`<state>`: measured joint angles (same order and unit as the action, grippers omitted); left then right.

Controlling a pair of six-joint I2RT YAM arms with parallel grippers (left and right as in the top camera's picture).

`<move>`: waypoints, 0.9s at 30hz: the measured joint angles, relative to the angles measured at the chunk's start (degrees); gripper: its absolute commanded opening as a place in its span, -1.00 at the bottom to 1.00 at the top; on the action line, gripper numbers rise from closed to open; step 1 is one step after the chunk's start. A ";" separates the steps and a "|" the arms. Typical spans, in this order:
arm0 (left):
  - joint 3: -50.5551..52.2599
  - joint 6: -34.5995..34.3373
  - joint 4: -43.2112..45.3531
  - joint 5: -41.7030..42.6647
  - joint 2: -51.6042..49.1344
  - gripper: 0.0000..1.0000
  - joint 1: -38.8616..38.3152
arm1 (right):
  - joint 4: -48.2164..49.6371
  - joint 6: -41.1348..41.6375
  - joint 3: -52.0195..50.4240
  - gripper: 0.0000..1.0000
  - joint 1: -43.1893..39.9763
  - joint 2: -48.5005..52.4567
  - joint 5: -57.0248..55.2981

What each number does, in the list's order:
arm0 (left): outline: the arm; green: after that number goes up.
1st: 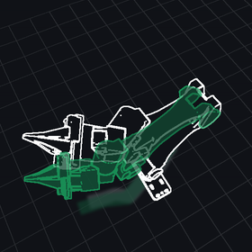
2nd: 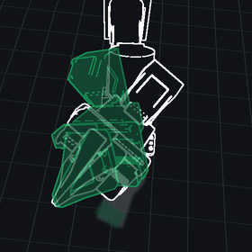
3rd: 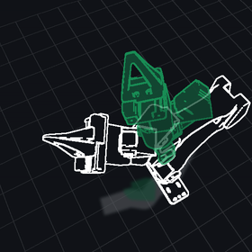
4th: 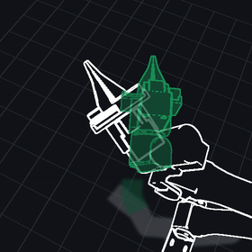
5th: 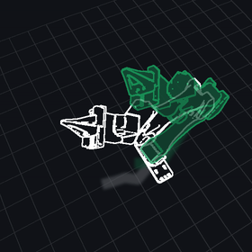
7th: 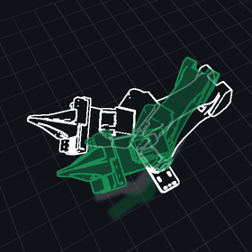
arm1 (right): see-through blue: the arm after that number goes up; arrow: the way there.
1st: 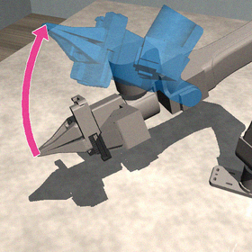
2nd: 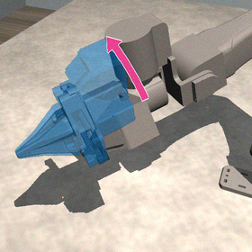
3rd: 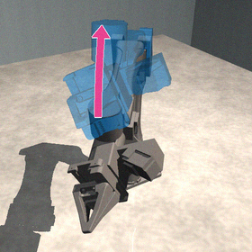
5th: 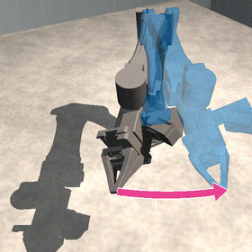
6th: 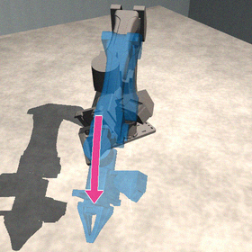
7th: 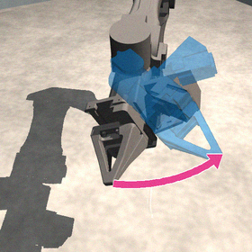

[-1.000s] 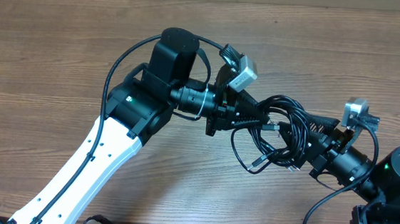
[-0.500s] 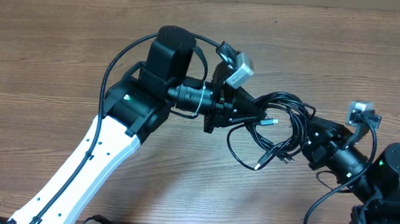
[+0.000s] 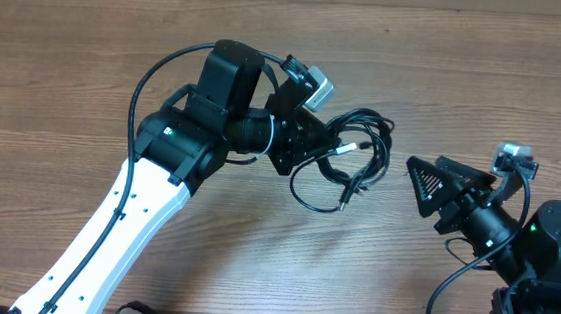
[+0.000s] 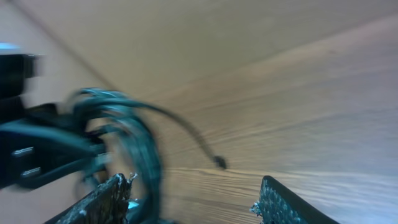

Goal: Untangle cables

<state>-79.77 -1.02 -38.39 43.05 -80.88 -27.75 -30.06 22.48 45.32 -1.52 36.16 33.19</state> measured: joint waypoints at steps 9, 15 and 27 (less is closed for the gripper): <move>0.00 9.90 3.21 -10.19 0.00 -0.92 -6.16 | 6.08 13.44 0.00 0.41 0.00 0.00 12.61; 0.00 15.28 5.29 -18.14 0.00 -0.92 -13.18 | 6.43 24.13 0.00 0.18 0.02 0.00 13.46; 0.00 19.50 7.50 -25.53 0.00 -0.92 -18.56 | 8.37 34.40 0.00 -0.08 0.00 0.44 12.87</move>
<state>-79.77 18.48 -30.89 17.52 -80.88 -46.30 -21.69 56.88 45.32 -1.52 36.60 46.06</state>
